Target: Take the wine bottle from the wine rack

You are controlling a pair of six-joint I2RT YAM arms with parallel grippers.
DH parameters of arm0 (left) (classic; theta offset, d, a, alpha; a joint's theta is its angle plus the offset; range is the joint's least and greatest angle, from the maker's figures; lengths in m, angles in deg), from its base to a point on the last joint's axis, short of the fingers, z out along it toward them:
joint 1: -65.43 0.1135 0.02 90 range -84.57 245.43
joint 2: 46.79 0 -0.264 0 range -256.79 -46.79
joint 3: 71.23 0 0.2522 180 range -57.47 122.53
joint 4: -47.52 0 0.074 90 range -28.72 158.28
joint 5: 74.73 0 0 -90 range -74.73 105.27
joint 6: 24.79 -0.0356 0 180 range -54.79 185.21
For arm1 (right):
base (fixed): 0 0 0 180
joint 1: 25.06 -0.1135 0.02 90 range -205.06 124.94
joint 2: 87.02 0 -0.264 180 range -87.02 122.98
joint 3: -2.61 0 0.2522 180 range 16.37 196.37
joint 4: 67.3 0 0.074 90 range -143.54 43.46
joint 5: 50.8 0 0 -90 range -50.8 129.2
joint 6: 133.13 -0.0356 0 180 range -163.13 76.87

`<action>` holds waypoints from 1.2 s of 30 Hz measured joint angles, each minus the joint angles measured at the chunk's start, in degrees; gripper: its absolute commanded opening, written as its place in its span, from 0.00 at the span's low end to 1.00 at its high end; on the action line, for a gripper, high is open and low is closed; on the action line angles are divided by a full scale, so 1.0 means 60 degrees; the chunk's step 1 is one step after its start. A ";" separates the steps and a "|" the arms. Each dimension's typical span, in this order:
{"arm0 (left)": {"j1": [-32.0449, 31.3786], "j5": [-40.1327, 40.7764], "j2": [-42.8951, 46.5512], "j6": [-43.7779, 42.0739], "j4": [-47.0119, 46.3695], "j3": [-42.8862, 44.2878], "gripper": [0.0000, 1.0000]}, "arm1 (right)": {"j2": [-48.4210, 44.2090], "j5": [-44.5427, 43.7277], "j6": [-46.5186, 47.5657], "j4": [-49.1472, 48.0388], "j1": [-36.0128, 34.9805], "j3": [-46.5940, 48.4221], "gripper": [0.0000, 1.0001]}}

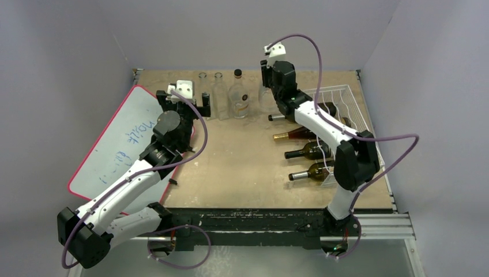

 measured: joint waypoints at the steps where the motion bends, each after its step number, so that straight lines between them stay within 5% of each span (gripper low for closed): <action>1: 0.0000 0.0004 0.0000 -0.0004 0.0004 0.0000 1.00 | 0.0178 0.0138 -0.0066 -0.0102 0.0069 0.0029 0.00; 21: 0.0000 0.0007 0.0000 -0.0175 0.0007 0.0004 1.00 | 0.1861 0.1541 -0.0656 -0.2302 0.0262 -0.0113 0.00; 36: 0.0000 0.0051 0.0000 -0.0178 0.0011 0.0004 1.00 | 0.1883 0.1712 -0.0987 -0.2251 0.0262 0.0157 0.70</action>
